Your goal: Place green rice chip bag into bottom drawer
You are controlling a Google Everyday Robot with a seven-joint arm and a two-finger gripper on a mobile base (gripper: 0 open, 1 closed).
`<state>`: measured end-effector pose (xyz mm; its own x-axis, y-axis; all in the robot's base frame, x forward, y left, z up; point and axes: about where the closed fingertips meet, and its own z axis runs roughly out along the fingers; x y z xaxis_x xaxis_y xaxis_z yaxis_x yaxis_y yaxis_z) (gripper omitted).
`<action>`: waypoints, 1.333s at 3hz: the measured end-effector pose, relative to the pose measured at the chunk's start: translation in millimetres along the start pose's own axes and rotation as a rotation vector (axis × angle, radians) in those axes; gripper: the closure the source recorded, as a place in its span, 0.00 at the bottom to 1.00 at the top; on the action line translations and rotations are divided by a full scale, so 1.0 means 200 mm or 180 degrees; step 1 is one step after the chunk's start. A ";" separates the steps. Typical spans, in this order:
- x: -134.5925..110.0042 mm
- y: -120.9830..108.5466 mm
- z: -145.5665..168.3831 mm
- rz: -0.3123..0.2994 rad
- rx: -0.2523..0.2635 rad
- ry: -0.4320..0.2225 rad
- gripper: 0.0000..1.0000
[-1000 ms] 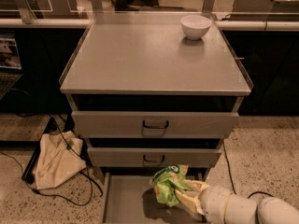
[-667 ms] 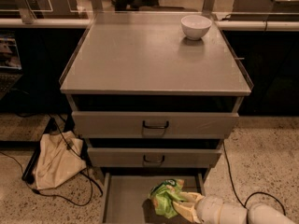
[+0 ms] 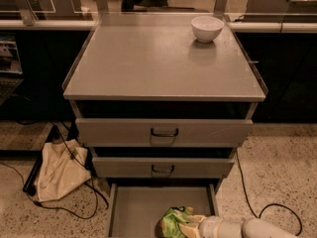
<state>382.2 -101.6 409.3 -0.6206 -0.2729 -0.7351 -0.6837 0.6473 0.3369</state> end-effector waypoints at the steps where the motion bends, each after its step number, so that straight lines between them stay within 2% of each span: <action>1: 0.00 0.00 0.00 0.0000 0.0000 0.0000 1.00; 2: 0.03 -0.06 0.05 0.0004 0.0147 -0.0052 1.00; 3: 0.04 -0.21 0.17 0.0070 0.0248 -0.0056 1.00; 4: 0.02 -0.33 0.28 0.0103 0.0282 -0.0026 1.00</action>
Offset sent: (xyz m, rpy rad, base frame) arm 0.0243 -0.0116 -0.0360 -0.0503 -0.0625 -0.1146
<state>445.7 -105.9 350.7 -0.6385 -0.2452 -0.7295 -0.6265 0.7162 0.3076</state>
